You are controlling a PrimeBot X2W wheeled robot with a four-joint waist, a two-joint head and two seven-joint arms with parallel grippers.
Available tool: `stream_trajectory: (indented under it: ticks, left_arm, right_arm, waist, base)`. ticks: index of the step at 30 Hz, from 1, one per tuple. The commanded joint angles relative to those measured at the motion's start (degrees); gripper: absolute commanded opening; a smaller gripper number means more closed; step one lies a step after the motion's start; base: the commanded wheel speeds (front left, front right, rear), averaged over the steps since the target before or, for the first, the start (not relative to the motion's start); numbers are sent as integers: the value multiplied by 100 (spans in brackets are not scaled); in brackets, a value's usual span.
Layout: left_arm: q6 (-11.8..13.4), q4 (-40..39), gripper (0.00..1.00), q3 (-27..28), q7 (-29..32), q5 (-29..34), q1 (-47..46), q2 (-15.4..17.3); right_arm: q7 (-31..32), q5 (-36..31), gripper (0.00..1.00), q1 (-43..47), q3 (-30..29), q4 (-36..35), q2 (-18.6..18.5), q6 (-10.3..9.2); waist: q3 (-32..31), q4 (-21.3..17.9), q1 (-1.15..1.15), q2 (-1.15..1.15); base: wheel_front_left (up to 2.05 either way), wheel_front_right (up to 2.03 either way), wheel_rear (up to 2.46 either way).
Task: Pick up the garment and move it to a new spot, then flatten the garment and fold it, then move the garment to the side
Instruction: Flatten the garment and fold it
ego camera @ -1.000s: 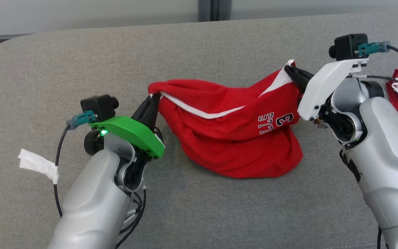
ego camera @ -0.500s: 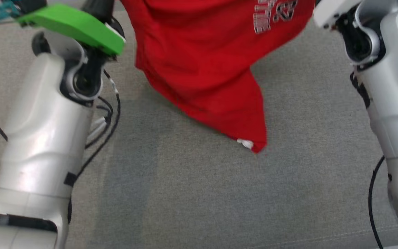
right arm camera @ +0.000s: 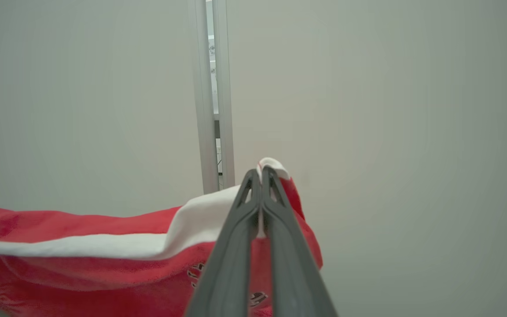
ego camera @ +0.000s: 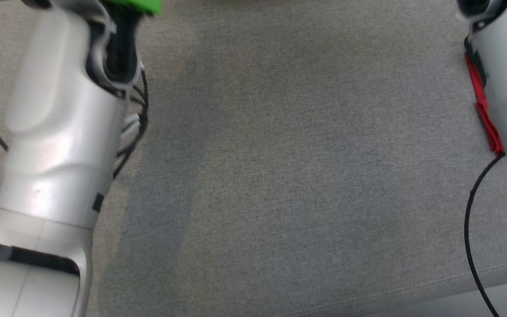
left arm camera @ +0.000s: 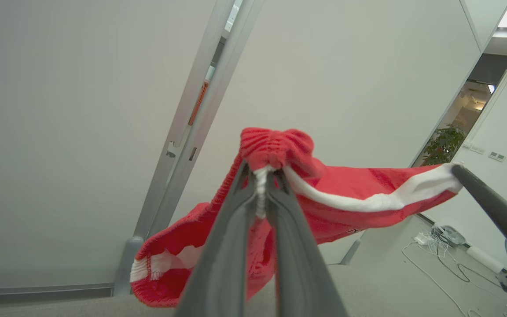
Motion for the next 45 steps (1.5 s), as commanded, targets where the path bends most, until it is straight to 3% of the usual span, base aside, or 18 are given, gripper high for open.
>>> stream_trajectory:
  ticks: [1,6,12,21,25,28,32,38,42,45]
  left_arm:
    - [-24,40,0,-297,-5,60,363,69]
    - [-27,273,0,-1415,130,-142,1589,213]
    - [-29,373,0,-2274,232,-551,2804,403]
    - [-29,417,0,-3117,308,-516,3844,810]
    - [-17,301,0,-3329,365,-433,4212,1036]
    - [126,116,0,-3460,446,-370,4492,1224]
    - [311,-350,0,-3611,629,-342,4893,1529]
    - [678,-1393,0,-3634,734,-347,5287,1922]
    - [800,-1907,0,-3537,735,-361,5099,1893]
    - [879,-2002,0,-3519,831,-248,4764,1757]
  right_arm:
    - [-19,107,0,436,249,-30,-106,-2]
    - [502,825,0,1863,1136,-294,-564,-2]
    - [1486,1693,0,3447,1741,-983,-1180,-3]
    - [3316,2352,0,5290,1586,-2339,-2065,-2]
    - [4130,2462,0,6097,1383,-3341,-2414,-2]
    - [4743,2481,0,6821,1050,-3976,-2649,-3]
    - [5458,2436,0,7712,391,-4683,-2627,-2]
    - [6221,1907,0,8531,-646,-5715,-2236,-2]
    - [6255,1363,0,8195,-1098,-6034,-1998,-2]
    - [6133,1162,0,7652,-995,-5873,-1958,-2]
  waist:
    - [-30,86,-1,0]
    - [-318,181,-1,0]
    - [-783,170,-1,0]
    - [-1543,196,-1,0]
    - [-1747,193,-1,0]
    - [-1841,206,-1,0]
    - [-1908,235,-1,0]
    - [-1912,305,-1,0]
    - [-1855,447,-1,0]
    - [-1785,516,-1,0]
  base:
    - [0,0,0]
    - [0,0,0]
    - [0,0,0]
    - [0,0,0]
    - [0,0,0]
    - [0,0,0]
    - [0,0,0]
    - [0,0,0]
    - [0,0,0]
    - [0,0,0]
